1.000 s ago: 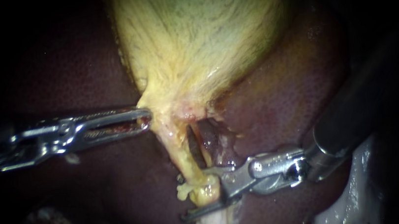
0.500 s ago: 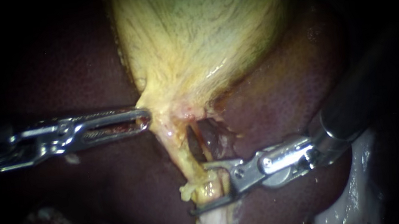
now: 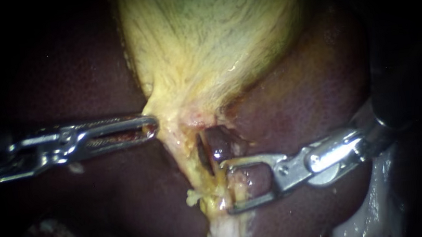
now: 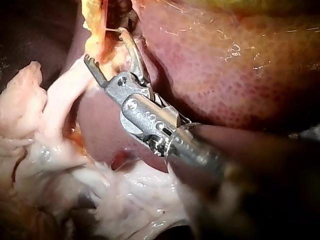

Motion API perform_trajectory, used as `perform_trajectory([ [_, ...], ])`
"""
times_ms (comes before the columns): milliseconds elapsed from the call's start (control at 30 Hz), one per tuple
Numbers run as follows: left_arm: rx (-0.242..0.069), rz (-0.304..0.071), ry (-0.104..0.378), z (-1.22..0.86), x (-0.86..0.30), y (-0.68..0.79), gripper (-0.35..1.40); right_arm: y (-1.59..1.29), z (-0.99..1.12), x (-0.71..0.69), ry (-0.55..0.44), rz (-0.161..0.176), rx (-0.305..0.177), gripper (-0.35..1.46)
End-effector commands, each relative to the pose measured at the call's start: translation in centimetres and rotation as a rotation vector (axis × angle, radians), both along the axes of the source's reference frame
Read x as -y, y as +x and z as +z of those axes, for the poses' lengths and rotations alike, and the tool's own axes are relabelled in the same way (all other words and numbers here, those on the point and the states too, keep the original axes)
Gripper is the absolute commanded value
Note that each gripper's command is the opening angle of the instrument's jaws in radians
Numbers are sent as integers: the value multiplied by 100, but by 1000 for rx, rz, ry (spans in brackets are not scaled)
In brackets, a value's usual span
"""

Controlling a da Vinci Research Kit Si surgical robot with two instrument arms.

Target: Going back first clip left tube

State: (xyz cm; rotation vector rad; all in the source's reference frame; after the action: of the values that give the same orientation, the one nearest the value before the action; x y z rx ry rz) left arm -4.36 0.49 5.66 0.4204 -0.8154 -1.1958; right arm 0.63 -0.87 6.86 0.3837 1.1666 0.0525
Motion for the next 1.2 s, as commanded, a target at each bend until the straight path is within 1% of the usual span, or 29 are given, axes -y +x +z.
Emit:
perform_trajectory([
  [33, 1, 0, 0, 1, 0, 0, -35, -6, -5, -4, -5, 5, 3, 60],
  [167, 1, 1, -1, 4, -1, 1, -35, -22, -23, -14, -30, 15, 8, 60],
  [267, 0, 1, -1, 5, 0, 1, -35, -29, -36, -19, -46, 26, 15, 60],
  [433, -1, -1, -3, 7, 1, -1, -35, -36, -53, -26, -60, 19, 11, 60],
  [567, -1, 0, -5, 13, 1, -2, -35, -38, -60, -28, -67, 14, 8, 60],
  [767, -3, -2, -8, 24, 0, -5, -35, -42, -61, -28, -70, 8, 4, 60],
  [900, -6, -5, -12, 36, 1, -12, -35, -43, -63, -26, -73, -1, -2, 60],
  [933, -10, -8, -15, 40, 0, -16, -35, -43, -64, -26, -72, -3, -4, 60],
  [1000, -6, -9, -15, 46, -3, -24, -35, -43, -64, -24, -69, -11, -8, 60],
  [1067, -4, -5, -12, 52, -3, -31, -35, -43, -65, -24, -69, -11, -9, 60],
  [1200, -5, 5, -7, 60, 0, -41, -35, -43, -66, -23, -69, -12, -9, 60],
])
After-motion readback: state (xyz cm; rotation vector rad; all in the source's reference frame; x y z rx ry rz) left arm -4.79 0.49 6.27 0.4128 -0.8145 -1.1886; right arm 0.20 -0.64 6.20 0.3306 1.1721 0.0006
